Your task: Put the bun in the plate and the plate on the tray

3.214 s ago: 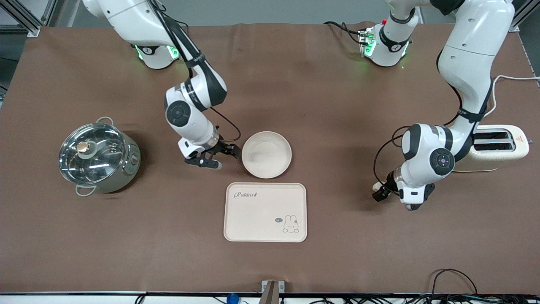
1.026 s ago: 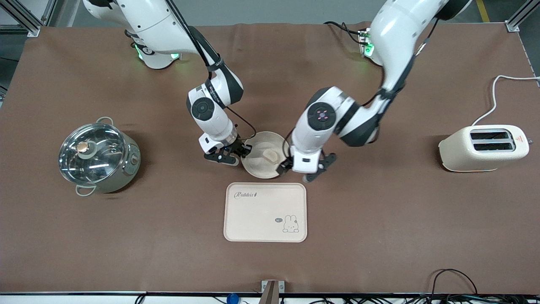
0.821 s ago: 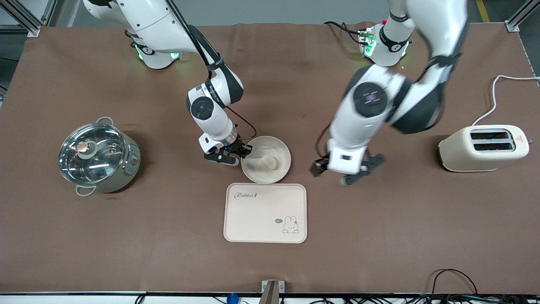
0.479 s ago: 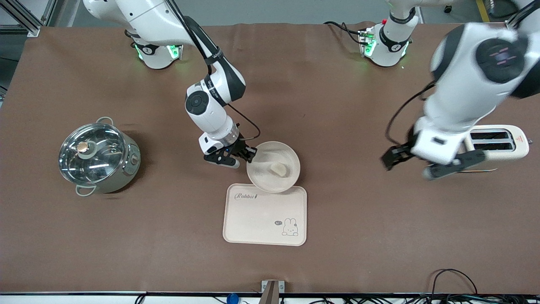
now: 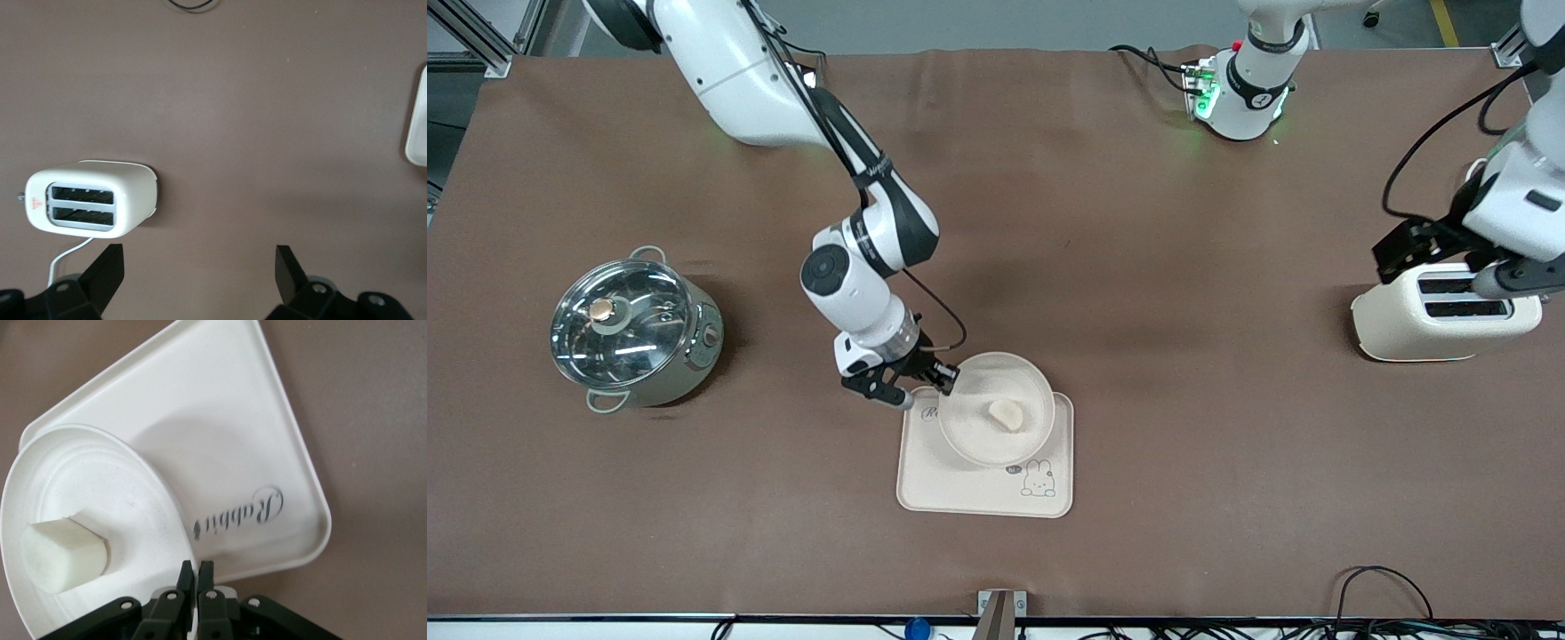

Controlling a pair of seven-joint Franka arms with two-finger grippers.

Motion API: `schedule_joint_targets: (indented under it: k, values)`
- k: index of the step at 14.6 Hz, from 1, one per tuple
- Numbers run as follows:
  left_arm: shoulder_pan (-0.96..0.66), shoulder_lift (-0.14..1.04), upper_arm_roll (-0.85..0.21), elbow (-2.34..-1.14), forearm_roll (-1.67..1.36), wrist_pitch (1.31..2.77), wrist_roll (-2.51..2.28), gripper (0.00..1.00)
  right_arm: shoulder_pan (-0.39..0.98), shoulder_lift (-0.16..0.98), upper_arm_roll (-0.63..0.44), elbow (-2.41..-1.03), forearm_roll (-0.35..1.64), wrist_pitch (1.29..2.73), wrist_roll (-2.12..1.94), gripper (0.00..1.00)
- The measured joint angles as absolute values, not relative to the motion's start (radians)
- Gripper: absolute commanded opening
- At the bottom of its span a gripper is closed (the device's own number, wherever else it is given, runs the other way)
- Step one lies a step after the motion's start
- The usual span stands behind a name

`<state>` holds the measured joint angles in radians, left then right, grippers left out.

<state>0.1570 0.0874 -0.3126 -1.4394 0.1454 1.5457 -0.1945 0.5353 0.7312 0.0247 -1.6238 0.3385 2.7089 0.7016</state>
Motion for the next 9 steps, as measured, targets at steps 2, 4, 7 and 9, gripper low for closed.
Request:
schedule_joint_targets:
  k: [2,4,7,9]
  values:
    - [0.183,0.063,-0.312,-1.441,0.096,1.516,-0.158,1.0,0.51,0.782,0.024,-1.566,0.339,2.699,0.708,0.0]
    - [0.191,0.032,-0.296,-1.447,0.056,1.501,-0.135,1.0,0.482,0.807,0.022,-1.541,0.341,2.694,0.712,0.0]
    - [0.094,-0.03,-0.19,-1.506,0.042,1.487,-0.118,1.0,0.453,0.821,0.022,-1.533,0.345,2.689,0.714,0.0]
    - [0.016,-0.07,-0.123,-1.559,0.042,1.487,-0.118,1.0,0.457,0.829,0.027,-1.533,0.346,2.687,0.722,0.0]
